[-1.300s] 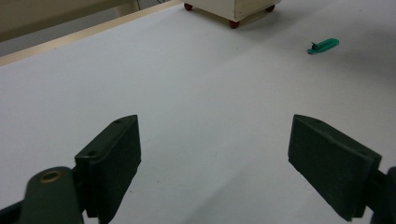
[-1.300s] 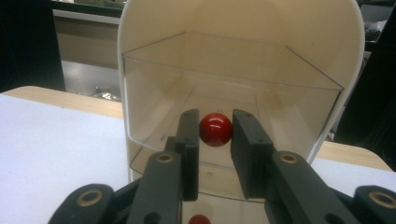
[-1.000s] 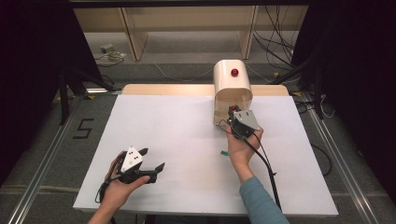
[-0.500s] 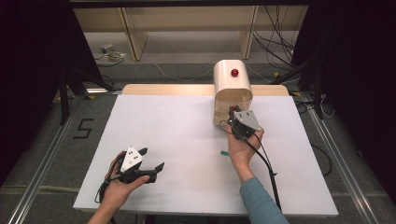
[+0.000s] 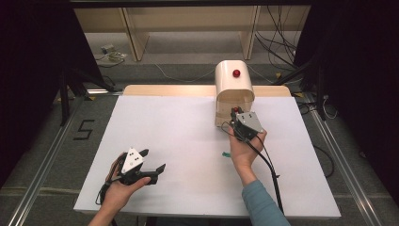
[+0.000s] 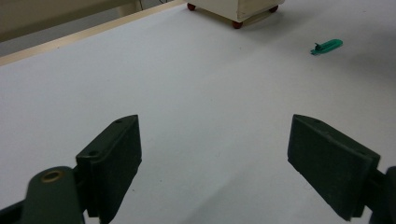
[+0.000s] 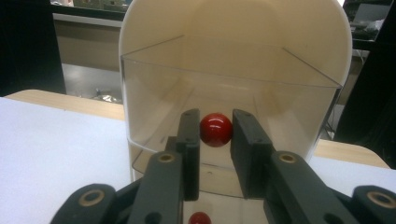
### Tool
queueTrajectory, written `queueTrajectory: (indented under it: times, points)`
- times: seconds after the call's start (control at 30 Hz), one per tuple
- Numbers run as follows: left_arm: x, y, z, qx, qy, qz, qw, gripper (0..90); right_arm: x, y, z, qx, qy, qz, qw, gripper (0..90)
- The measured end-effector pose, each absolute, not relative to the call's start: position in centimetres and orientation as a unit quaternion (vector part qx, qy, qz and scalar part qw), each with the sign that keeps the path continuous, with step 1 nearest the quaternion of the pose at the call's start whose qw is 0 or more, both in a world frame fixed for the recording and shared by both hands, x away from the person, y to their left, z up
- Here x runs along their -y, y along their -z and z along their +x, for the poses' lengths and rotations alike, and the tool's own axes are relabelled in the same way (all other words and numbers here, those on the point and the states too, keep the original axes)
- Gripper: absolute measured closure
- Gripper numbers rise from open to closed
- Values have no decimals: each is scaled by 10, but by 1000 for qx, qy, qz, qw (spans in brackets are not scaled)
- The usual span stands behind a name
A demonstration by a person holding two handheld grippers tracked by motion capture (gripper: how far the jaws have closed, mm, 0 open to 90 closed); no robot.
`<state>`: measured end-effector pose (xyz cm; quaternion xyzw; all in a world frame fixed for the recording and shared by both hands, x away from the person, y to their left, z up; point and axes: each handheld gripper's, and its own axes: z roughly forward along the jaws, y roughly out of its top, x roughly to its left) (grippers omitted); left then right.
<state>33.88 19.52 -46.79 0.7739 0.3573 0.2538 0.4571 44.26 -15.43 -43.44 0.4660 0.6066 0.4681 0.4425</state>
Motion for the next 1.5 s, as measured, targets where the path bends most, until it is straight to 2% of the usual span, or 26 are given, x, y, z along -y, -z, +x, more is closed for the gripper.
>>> queueTrajectory:
  times: [1.5]
  points:
    - [-196, 468, 339, -361, -255, 770, 460, 180, 155, 432, 430, -604, -470, 466, 444, 743]
